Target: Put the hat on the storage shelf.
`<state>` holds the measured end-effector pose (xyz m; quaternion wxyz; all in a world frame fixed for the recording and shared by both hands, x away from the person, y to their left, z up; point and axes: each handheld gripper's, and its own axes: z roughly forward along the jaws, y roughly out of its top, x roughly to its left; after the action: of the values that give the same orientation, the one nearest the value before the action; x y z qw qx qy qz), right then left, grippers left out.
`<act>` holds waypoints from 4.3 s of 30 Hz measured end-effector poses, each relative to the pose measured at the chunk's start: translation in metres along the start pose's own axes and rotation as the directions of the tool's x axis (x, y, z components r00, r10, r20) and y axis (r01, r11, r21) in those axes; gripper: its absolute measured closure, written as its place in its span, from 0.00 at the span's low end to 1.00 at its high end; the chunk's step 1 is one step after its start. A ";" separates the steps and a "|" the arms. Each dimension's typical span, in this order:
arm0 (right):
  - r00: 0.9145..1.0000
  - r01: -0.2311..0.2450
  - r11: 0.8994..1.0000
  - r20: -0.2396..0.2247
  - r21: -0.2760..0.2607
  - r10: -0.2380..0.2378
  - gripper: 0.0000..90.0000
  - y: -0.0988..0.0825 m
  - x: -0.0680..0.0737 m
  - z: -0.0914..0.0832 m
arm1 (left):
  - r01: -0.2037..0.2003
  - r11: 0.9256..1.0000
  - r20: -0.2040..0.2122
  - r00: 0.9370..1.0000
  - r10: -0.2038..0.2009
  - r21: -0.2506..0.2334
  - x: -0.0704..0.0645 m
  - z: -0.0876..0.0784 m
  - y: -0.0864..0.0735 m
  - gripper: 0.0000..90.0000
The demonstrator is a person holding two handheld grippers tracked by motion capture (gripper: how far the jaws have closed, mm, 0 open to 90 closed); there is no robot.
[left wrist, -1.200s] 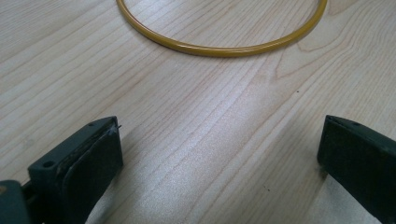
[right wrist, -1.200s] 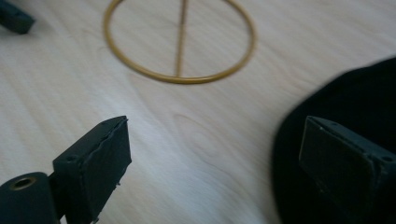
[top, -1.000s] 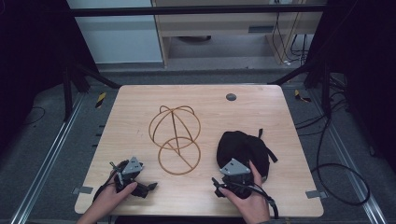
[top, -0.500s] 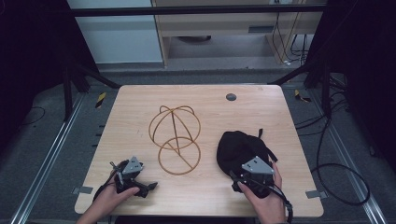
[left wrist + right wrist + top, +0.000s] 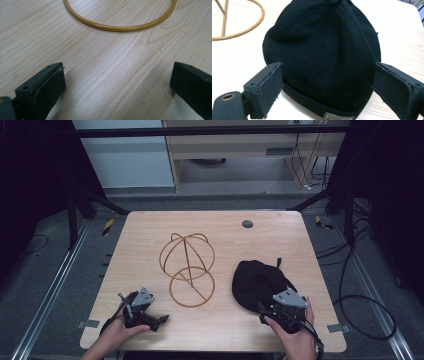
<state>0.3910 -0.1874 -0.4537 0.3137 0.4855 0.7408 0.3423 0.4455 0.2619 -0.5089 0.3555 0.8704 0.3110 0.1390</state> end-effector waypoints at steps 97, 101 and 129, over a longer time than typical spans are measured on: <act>0.914 0.362 0.837 -0.333 0.410 -0.232 0.36 0.147 -0.029 0.061 | 0.005 1.000 -0.005 1.000 -0.005 -0.006 -0.002 0.003 0.002 0.00; 0.917 0.354 0.831 -0.334 0.430 -0.218 0.36 0.145 -0.030 0.067 | 0.006 1.000 -0.005 1.000 -0.006 -0.006 -0.002 0.003 0.002 0.00; 0.903 0.388 0.806 -0.360 0.447 -0.236 0.85 0.130 -0.030 0.073 | 0.004 1.000 -0.003 1.000 -0.004 -0.003 -0.002 0.003 0.002 0.00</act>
<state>0.5246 -0.1620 -0.3855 0.1161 0.3660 0.9120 0.1446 0.4466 0.2581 -0.5092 0.3568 0.8689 0.3131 0.1400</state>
